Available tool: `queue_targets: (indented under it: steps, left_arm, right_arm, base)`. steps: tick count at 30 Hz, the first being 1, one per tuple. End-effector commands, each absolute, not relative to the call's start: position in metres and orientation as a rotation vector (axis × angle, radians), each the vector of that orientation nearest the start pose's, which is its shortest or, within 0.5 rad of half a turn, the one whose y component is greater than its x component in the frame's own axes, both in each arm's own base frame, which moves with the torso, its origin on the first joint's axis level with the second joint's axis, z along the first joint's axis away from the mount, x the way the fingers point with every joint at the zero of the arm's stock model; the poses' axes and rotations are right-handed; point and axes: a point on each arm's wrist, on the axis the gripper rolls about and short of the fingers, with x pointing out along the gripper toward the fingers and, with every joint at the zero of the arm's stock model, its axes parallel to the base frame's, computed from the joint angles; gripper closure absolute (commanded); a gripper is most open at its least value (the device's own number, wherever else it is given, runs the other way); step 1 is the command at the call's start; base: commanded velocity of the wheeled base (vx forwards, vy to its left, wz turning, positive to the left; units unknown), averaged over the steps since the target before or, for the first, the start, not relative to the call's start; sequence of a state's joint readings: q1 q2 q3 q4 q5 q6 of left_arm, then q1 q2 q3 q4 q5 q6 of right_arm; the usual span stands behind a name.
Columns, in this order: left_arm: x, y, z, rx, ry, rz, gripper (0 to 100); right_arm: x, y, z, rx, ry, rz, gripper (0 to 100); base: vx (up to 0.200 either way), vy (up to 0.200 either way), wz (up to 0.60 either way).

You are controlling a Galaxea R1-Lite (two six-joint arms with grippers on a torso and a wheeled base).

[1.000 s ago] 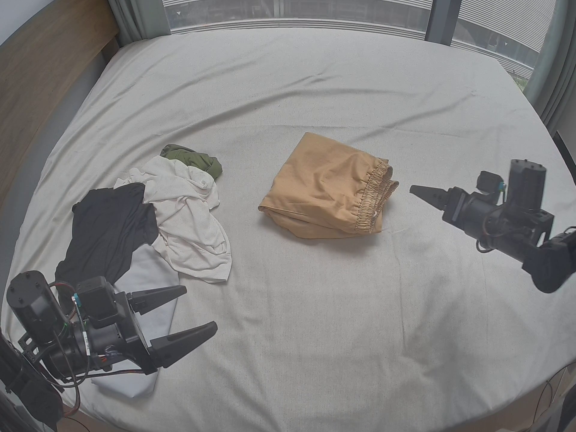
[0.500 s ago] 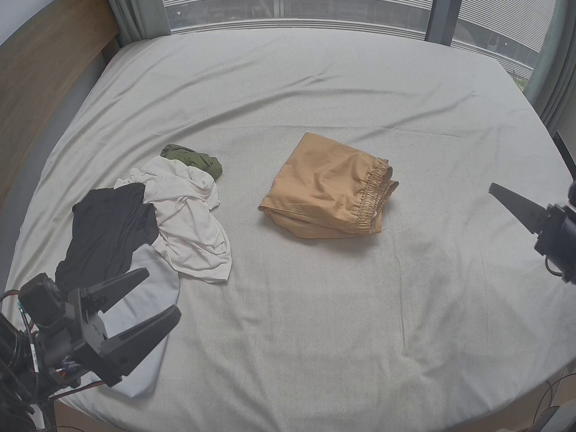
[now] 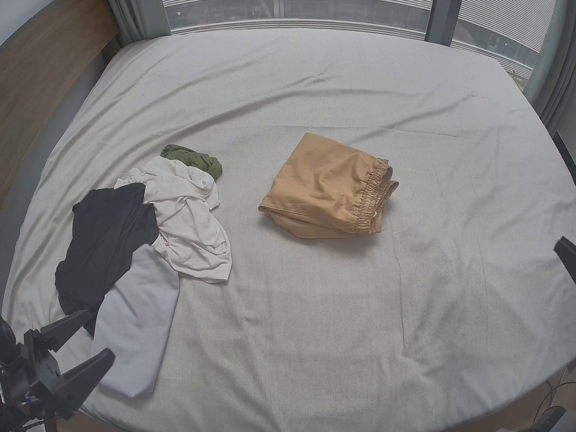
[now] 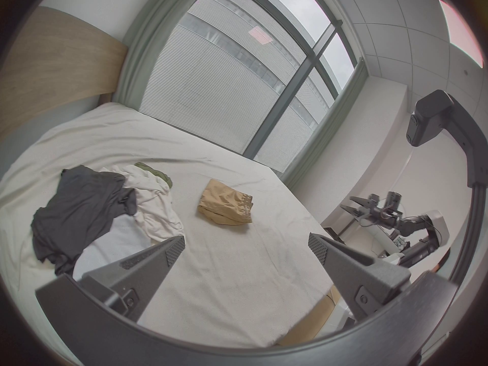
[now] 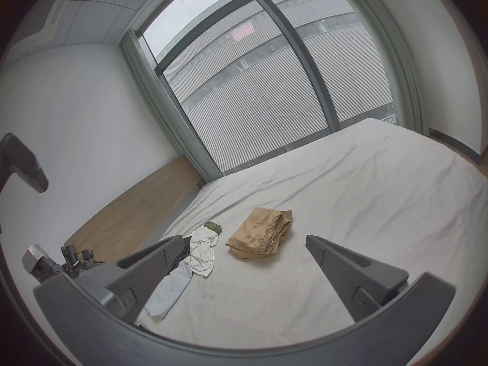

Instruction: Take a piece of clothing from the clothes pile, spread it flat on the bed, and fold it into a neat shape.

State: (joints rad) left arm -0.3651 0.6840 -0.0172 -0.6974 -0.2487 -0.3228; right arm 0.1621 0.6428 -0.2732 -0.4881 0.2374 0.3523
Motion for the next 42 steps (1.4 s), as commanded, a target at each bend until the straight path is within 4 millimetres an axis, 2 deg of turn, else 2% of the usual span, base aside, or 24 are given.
queue_targets:
  steps: [1,3,5,7,15,20,23,28,32,38,42]
  left_arm:
    - [0.013,-0.010,0.132,-0.311,-0.039,-0.558,0]
    - [0.006,-0.009,0.126,-0.306,-0.032,-0.544,0]
    - [0.002,-0.008,0.123,-0.303,-0.035,-0.543,0]
    - [-0.005,-0.008,0.118,-0.297,-0.043,-0.541,0]
    - [-0.019,-0.008,0.099,-0.272,-0.052,-0.515,0]
    - [-0.019,-0.008,0.096,-0.232,-0.040,-0.490,0]
    - [-0.023,-0.010,0.088,-0.137,-0.056,-0.420,0]
    - [-0.023,-0.008,0.082,-0.062,-0.036,-0.350,0]
    - [-0.023,-0.006,0.082,0.011,-0.046,-0.254,0]
    - [-0.022,-0.002,0.082,0.005,-0.040,-0.054,0]
    - [-0.022,-0.001,0.082,-0.001,-0.038,-0.023,0]
  right_arm:
    - [-0.005,0.005,0.171,0.330,-0.160,0.391,0]
    - [-0.018,0.004,0.161,0.328,-0.158,0.383,0]
    - [-0.023,0.003,0.156,0.327,-0.160,0.373,0]
    - [-0.029,0.003,0.142,0.321,-0.165,0.363,0]
    - [-0.022,0.004,0.115,0.277,-0.118,0.253,0]
    - [-0.020,0.006,0.102,0.184,-0.042,0.171,0]
    - [-0.016,0.005,0.085,0.122,0.019,0.156,0]
    - [-0.016,0.005,0.084,0.060,0.019,0.145,0]
    - [-0.016,0.003,0.084,-0.027,0.015,0.040,0]
    - [-0.016,0.001,0.084,-0.044,0.017,-0.010,0]
    - [-0.016,0.001,0.084,-0.048,0.020,-0.016,0]
  base:
    - [0.000,0.000,0.00]
    - [0.000,0.000,0.00]
    - [0.000,0.000,0.00]
    - [0.000,0.000,0.00]
    - [0.000,0.000,0.00]
    - [0.000,0.000,0.00]
    - [0.000,0.000,0.00]
    - [0.000,0.000,0.00]
    - [0.000,0.000,0.00]
    - [0.000,0.000,0.00]
    - [0.000,0.000,0.00]
